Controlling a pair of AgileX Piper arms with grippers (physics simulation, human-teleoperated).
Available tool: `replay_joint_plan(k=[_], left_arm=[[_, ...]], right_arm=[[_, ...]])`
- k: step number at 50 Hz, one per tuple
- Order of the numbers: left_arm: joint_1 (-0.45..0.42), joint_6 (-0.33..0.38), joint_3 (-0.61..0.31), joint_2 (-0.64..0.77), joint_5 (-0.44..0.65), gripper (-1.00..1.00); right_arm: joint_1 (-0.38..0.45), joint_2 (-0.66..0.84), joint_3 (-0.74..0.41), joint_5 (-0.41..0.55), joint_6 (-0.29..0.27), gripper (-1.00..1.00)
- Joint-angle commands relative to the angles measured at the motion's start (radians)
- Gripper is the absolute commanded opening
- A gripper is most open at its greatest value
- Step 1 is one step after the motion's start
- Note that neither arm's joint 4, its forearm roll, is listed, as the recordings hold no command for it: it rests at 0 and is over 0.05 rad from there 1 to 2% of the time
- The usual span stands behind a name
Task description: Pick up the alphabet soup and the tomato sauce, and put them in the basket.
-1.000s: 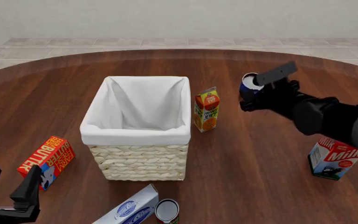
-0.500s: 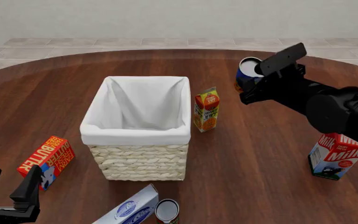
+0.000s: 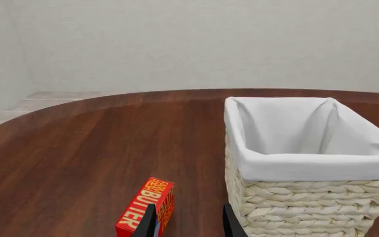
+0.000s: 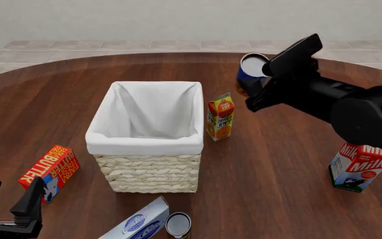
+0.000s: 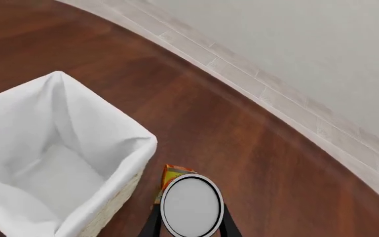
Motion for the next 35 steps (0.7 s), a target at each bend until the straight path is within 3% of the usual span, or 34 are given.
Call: replay_joint_plan(k=[1, 10, 35], left_arm=[[0.000, 0.000, 0.000, 0.029, -0.028, 1.00], [-0.001, 0.000, 0.000, 0.070, -0.069, 1.00], [-0.001, 0.000, 0.000, 0.015, -0.014, 1.00]], right_arm=[[0.063, -0.020, -0.035, 0.038, 0.018, -1.00], [0.112, -0.012, -0.055, 0.059, 0.026, -1.00], [0.229, 0.040, -0.126, 0.106, 0.020, -1.00]])
